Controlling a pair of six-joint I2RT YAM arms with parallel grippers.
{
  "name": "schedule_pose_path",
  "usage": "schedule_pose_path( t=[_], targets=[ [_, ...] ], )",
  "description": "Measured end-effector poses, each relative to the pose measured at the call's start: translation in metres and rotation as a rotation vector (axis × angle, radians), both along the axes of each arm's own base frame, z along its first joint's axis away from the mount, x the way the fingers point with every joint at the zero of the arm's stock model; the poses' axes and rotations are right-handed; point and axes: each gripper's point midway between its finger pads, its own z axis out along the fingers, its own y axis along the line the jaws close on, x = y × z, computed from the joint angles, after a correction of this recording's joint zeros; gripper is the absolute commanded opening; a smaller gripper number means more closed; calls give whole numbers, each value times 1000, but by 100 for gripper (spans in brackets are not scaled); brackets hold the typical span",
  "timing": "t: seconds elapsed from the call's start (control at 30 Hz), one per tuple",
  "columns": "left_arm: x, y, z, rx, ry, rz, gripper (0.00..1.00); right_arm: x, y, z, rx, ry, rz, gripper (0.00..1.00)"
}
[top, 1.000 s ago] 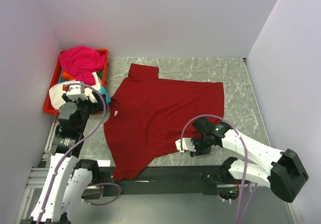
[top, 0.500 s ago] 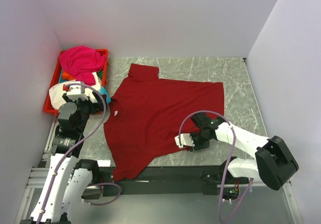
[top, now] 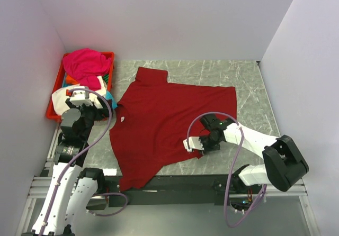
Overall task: Fold and stack the t-shirts
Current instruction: Flatten the tshirt out
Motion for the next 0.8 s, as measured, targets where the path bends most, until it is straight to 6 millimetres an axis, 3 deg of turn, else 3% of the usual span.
schedule_pose_path(
  t=[0.13,0.33,0.47,0.7,0.8],
  targets=[
    [-1,0,1,0,-4,0,99,3,1,1,1,-9,14,0],
    [-1,0,1,-1,-6,-1,99,-4,-13,2,-33,-14,34,0],
    [-1,-1,2,-1,-6,-6,99,-17,-47,12,-103,-42,28,0],
    [-2,-3,3,-3,-13,-17,99,-28,-127,40,-260,-162,-84,1],
    [-2,-4,4,-4,-14,-23,99,-35,-156,45,-325,-160,-149,8]
  ],
)
